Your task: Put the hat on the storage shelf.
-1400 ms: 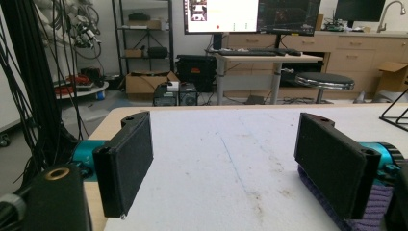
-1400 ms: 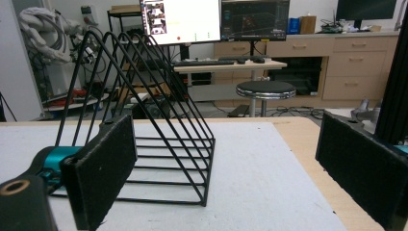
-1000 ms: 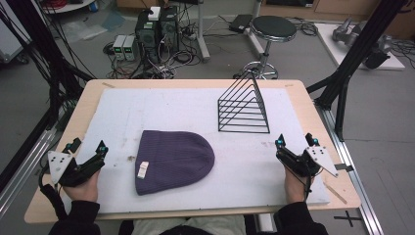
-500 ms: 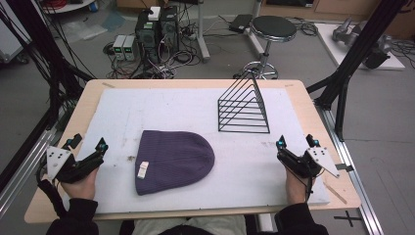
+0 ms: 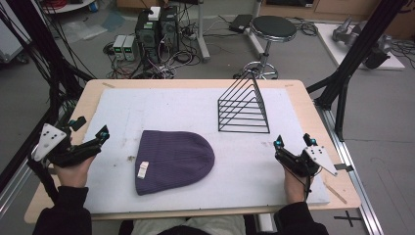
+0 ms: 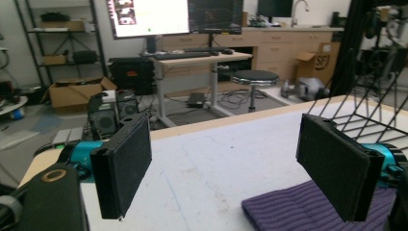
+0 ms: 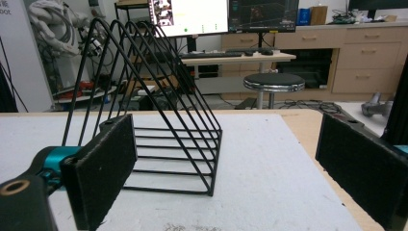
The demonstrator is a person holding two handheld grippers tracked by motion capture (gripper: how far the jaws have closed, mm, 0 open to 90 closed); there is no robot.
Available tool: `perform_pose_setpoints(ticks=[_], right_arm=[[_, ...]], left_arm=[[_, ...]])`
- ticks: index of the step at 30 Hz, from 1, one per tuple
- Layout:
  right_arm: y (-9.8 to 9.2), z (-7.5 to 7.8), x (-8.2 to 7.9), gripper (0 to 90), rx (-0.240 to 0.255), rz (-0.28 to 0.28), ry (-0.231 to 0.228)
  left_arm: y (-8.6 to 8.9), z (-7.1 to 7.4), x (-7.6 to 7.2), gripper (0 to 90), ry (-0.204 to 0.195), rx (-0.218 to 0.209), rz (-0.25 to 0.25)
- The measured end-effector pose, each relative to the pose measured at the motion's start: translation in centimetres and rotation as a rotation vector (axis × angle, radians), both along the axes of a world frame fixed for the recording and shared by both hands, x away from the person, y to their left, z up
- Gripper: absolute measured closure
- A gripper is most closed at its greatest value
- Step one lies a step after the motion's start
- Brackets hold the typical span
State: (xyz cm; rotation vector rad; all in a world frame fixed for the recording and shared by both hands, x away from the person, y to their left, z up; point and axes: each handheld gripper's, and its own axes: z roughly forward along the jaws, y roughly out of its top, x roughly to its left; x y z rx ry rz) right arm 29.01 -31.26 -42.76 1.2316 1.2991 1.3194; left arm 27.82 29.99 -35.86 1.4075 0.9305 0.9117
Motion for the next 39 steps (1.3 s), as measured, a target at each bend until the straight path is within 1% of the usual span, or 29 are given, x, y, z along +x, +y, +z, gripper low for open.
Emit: perform_pose_setpoints(ticks=[3,6,7,8,10,13,15,17,19,22,25,28,29,30,32,33,34,36,38,39], right_arm=[[0.0,0.0,0.1,6.4,0.000,0.002,-0.002],[0.2,0.0,0.3,6.4,0.003,0.011,0.003],[0.2,0.0,0.4,6.4,0.000,0.012,-0.002],[0.2,0.0,0.4,6.4,-0.005,0.017,-0.001],[0.4,0.0,0.4,6.4,-0.002,0.024,-0.003],[0.4,0.0,0.4,6.4,0.002,0.027,-0.001],[0.4,0.0,0.4,6.4,0.006,0.027,0.000],[0.4,0.0,0.4,6.4,0.004,0.027,0.000],[0.4,0.0,0.4,6.4,0.004,0.027,0.001],[0.4,-0.1,0.4,6.4,0.002,0.034,0.004],[0.5,-0.1,0.5,6.4,0.002,0.045,0.006],[0.5,-0.1,0.5,6.4,-0.001,0.053,0.008],[0.5,-0.1,0.5,6.4,-0.003,0.054,0.007],[0.5,-0.1,0.5,6.4,-0.003,0.054,0.007],[0.5,-0.1,0.5,6.4,-0.002,0.058,0.008],[0.5,-0.1,0.5,6.4,-0.002,0.058,0.008],[0.5,-0.1,0.5,6.5,0.000,0.062,0.010],[0.5,-0.1,0.5,6.4,0.000,0.062,0.011],[0.6,-0.1,0.5,6.4,-0.007,0.068,0.010],[0.6,-0.1,0.5,6.4,-0.011,0.070,0.008]], left_arm=[[-0.3,1.4,0.7,19.6,0.004,0.016,-0.033],[-0.6,2.8,1.4,19.2,0.007,0.042,-0.068],[-0.7,3.3,1.7,18.6,0.017,0.048,-0.085],[-0.8,3.7,2.0,17.6,0.035,0.058,-0.116],[-1.0,4.4,2.7,17.6,0.066,0.101,-0.158],[-1.6,5.0,3.7,17.4,0.102,0.125,-0.222],[-2.4,5.3,4.2,17.4,0.108,0.147,-0.248],[-3.2,5.4,4.7,17.4,0.114,0.156,-0.278],[-4.0,5.6,5.4,17.4,0.128,0.170,-0.309],[-5.3,5.7,6.2,17.5,0.152,0.199,-0.362],[-6.4,5.9,7.1,17.5,0.177,0.242,-0.412],[-7.3,6.0,8.2,17.7,0.212,0.252,-0.479],[-7.7,6.0,8.5,18.3,0.219,0.269,-0.496],[-8.0,6.0,8.6,18.6,0.223,0.281,-0.507],[-8.8,6.1,9.2,18.6,0.235,0.325,-0.542],[-9.1,6.1,9.4,18.6,0.241,0.336,-0.557],[-9.5,6.0,9.6,18.6,0.244,0.337,-0.569],[-10.1,5.9,9.9,18.6,0.248,0.355,-0.584],[-10.8,5.8,10.3,18.6,0.255,0.375,-0.608],[-11.2,5.7,10.4,18.3,0.257,0.378,-0.620]])
